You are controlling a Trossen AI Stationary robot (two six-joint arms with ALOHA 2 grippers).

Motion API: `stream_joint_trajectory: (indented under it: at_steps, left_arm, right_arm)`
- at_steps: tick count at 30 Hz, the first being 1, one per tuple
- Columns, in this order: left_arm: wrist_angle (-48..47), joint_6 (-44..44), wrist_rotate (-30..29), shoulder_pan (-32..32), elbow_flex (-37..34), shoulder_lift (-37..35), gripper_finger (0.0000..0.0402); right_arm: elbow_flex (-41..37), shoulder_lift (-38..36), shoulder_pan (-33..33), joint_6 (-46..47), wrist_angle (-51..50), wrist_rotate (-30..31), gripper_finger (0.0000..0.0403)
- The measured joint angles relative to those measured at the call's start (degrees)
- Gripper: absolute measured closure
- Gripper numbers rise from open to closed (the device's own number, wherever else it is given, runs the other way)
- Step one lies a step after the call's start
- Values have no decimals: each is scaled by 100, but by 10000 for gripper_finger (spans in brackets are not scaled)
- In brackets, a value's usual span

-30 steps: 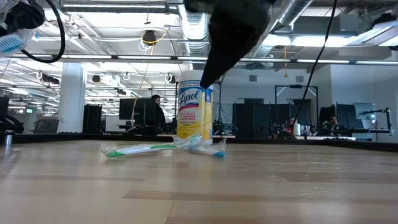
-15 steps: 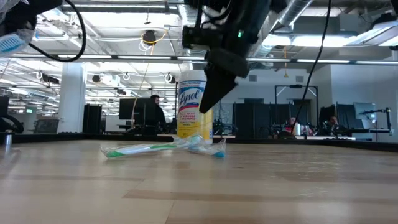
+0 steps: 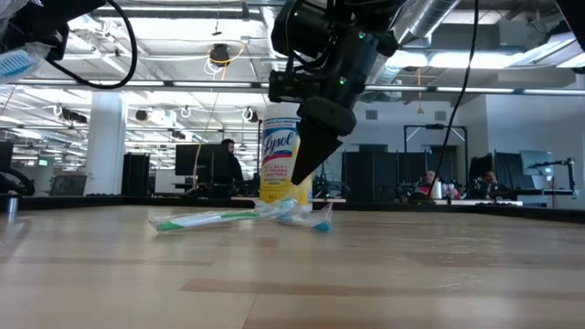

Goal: Pick & Place toothbrushing station
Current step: Put the green toothbrush into the transparent organizer

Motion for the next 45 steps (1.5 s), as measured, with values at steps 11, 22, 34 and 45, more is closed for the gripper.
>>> stream_joint_trajectory:
  at_steps: [11, 22, 34, 45]
  left_arm:
    - [0, 133, 222, -2, 0, 0, 234]
    - [-2, 131, 390, -2, 0, 0, 234]
    - [-2, 131, 388, -2, 0, 0, 234]
    - [-2, 109, 386, -2, 0, 0, 234]
  right_arm:
    - [-71, 198, -246, -339, 256, -463, 255]
    - [-62, 356, -268, -490, 350, -480, 255]
    - [-77, 331, -266, -579, 244, -480, 366]
    - [-75, 325, -219, -635, 222, -434, 402]
